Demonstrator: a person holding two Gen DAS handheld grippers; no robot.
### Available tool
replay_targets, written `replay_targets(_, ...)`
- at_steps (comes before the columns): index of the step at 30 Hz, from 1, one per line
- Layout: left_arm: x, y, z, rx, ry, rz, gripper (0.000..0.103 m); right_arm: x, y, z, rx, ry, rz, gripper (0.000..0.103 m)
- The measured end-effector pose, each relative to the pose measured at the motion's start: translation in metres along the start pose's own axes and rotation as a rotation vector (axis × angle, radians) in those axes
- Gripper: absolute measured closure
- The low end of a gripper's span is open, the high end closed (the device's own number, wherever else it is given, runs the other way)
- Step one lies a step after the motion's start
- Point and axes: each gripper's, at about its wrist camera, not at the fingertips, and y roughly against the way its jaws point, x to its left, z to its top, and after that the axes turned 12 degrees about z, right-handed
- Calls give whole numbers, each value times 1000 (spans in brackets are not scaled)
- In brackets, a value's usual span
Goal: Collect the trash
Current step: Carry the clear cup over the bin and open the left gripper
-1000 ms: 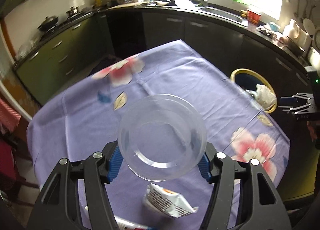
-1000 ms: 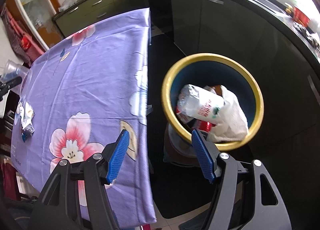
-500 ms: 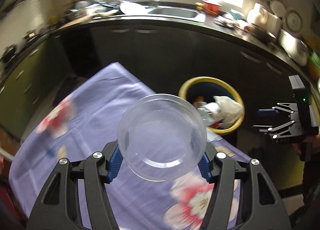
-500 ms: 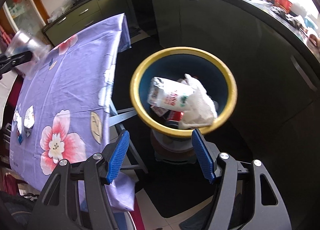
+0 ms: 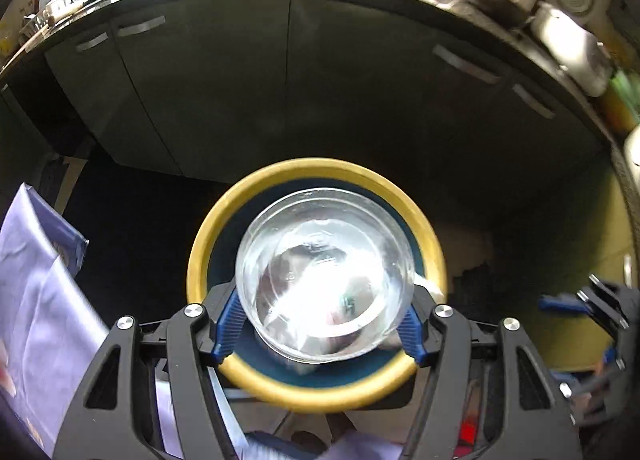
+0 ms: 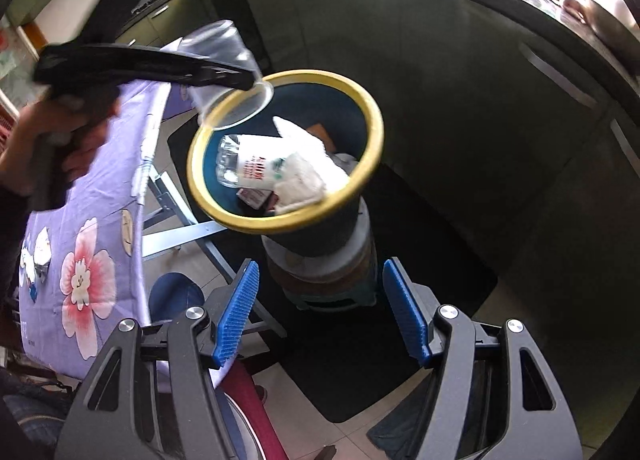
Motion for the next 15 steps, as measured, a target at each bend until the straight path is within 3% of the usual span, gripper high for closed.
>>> replay_targets(5, 5, -24, 12, 35, 45, 14, 39, -8, -1, -2, -1, -10, 12, 38)
replay_targets(11, 16, 26, -19, -27, 57, 12, 35, 4, -12, -3, 12, 19, 32, 38)
replay_targets(15, 30, 80, -68, -72, 106, -8, 33, 18, -19, -4, 21, 41, 46, 37)
